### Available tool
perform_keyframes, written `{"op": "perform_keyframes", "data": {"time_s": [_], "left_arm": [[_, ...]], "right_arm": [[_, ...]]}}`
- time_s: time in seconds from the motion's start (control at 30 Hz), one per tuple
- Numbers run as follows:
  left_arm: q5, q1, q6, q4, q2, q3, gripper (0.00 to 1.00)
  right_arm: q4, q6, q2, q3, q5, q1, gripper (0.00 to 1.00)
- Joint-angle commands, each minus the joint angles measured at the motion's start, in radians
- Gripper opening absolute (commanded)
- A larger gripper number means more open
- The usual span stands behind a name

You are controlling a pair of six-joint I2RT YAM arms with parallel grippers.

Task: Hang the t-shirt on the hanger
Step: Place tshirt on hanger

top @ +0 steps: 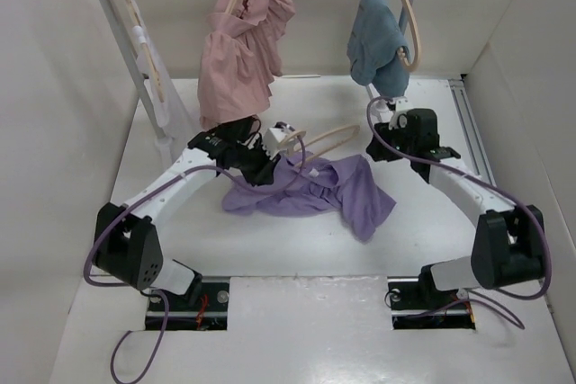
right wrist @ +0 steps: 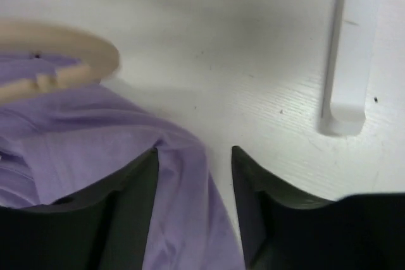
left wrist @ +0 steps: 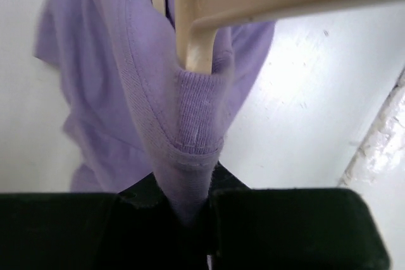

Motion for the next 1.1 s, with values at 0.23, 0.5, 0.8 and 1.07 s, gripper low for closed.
{"op": "perform_keyframes", "data": {"time_s": [0.23, 0.5, 0.8, 1.07], "left_arm": [[0.084, 0.001, -0.135, 0.089, -0.071, -0.114, 0.0], [0.084, 0.001, -0.144, 0.099, -0.071, -0.126, 0.0], [0.073, 0.001, -0.144, 0.099, -0.08, -0.108, 0.0], [0.073, 0.001, -0.09, 0.061, -0.1, -0.108, 0.0]], "right_arm": [[-0.05, 0.136, -0.128, 0.043, 0.211, 0.341, 0.96], [-0.072, 0.262, 0.025, 0.048, 0.349, 0.454, 0.57], [-0.082, 0.235, 0.103, 0.061, 0.397, 0.464, 0.59], [-0.055, 0.258, 0.166, 0.013, 0.382, 0.403, 0.04]]}}
